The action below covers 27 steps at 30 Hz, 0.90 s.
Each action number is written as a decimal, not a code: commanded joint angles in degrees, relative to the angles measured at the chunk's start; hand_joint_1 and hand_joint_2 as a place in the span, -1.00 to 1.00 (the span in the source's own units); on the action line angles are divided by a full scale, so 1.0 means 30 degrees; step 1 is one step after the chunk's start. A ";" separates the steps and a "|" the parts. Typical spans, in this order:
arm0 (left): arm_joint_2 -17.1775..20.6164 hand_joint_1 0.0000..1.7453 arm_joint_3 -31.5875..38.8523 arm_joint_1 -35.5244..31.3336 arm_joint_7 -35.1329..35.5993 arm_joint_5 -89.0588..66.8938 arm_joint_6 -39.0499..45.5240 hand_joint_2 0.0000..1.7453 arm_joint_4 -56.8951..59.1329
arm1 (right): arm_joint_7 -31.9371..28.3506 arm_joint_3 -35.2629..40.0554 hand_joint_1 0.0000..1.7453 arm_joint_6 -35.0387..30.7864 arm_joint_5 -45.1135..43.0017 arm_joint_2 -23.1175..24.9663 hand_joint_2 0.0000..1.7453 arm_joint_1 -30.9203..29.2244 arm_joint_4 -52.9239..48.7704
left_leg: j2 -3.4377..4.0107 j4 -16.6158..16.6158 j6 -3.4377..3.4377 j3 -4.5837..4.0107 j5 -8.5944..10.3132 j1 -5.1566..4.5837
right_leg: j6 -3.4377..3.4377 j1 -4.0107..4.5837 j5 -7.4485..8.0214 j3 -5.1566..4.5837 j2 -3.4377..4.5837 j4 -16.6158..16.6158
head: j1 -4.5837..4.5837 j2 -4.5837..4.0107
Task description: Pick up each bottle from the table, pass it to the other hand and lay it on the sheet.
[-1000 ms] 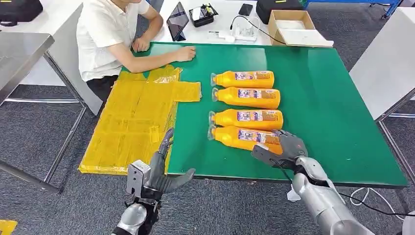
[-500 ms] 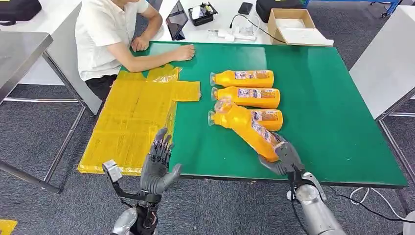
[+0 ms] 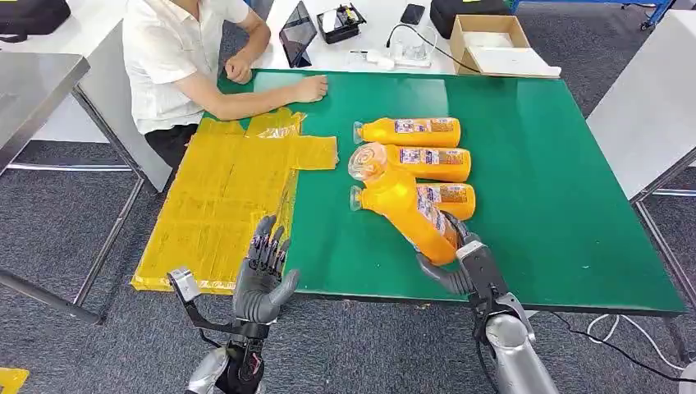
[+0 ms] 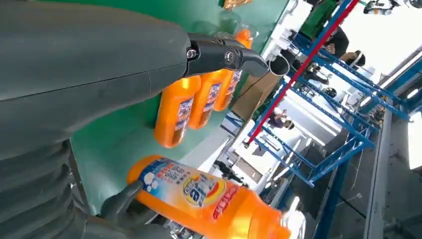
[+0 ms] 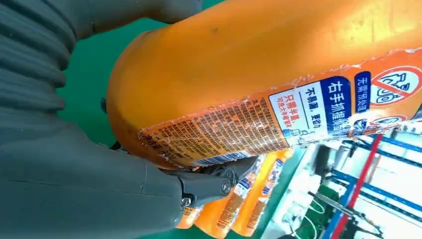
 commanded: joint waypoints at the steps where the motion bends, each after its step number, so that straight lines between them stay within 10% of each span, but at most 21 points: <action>1: 0.0658 -1.00 -0.0620 -0.0599 0.1111 0.1168 -0.0968 1.00 0.0105 | 0.0215 0.3058 1.00 0.0673 -0.0261 0.1213 1.00 -0.1039 0.0457 | 0.0077 0.0003 -0.0043 0.0012 -0.0016 0.0033 | -0.0059 0.0037 0.0007 -0.0010 0.0069 0.0001 | 0.0000 0.0007; 10: 0.0834 -1.00 -0.1606 -0.1304 0.2425 0.2194 -0.0707 1.00 0.0069 | 0.0863 0.8180 1.00 0.0545 0.0524 0.2999 1.00 -0.2627 0.3470 | 0.0081 -0.0006 -0.0039 0.0013 -0.0001 0.0065 | -0.0052 0.0069 0.0017 -0.0014 0.0069 -0.0001 | 0.0007 0.0007; 27: 0.0505 -1.00 -0.1661 -0.1726 0.2302 0.2681 -0.0302 1.00 0.0506 | 0.0572 0.9552 1.00 0.0125 0.1194 0.3229 1.00 -0.2558 0.3716 | 0.0018 -0.0009 -0.0029 -0.0011 0.0007 0.0036 | -0.0036 0.0042 0.0003 -0.0015 0.0011 -0.0002 | 0.0000 0.0006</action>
